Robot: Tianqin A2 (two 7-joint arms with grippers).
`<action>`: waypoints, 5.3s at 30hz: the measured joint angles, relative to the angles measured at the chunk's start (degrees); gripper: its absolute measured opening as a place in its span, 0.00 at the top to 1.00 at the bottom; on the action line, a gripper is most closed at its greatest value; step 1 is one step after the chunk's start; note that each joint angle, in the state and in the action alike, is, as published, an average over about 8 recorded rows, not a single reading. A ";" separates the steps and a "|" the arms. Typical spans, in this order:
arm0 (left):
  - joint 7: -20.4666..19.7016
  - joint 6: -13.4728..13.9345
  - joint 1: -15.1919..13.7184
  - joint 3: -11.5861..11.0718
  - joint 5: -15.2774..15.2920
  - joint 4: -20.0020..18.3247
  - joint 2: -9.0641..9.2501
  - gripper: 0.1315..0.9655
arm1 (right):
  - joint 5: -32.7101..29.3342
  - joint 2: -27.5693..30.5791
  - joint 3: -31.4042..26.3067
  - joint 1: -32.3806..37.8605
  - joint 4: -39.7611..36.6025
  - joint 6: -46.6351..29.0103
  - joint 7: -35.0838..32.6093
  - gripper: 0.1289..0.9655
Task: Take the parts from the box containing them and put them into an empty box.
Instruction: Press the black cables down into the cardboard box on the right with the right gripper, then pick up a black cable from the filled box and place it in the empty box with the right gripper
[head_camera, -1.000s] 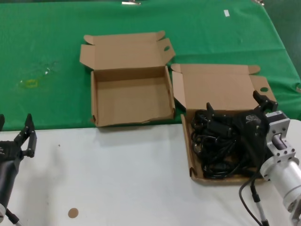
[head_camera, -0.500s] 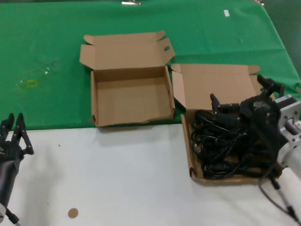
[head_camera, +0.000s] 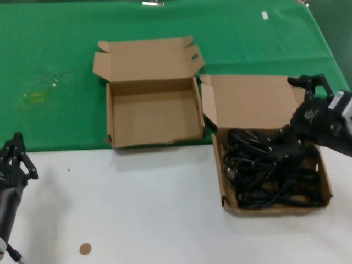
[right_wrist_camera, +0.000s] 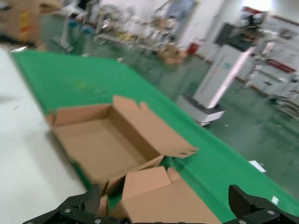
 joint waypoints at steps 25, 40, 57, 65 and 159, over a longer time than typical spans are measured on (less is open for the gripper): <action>0.00 0.00 0.00 0.00 0.00 0.00 0.00 0.99 | -21.46 -5.67 -6.14 27.09 -18.37 -53.06 -15.58 0.00; 0.00 0.00 0.00 0.00 0.00 0.00 0.00 0.99 | -31.82 -16.66 -6.14 31.88 -31.87 -56.68 -23.62 0.05; 0.00 0.00 0.00 0.00 0.01 0.00 0.00 0.99 | -35.58 -19.78 -4.30 31.81 -33.81 -57.70 -23.55 0.27; -0.03 0.00 0.00 0.00 0.01 0.00 0.00 0.99 | -36.29 -19.36 -3.43 30.73 -32.62 -58.18 -22.95 0.48; -0.02 0.00 0.00 0.00 0.01 0.00 0.00 0.99 | -37.74 -62.57 -2.11 61.54 -92.07 -38.49 -40.29 0.89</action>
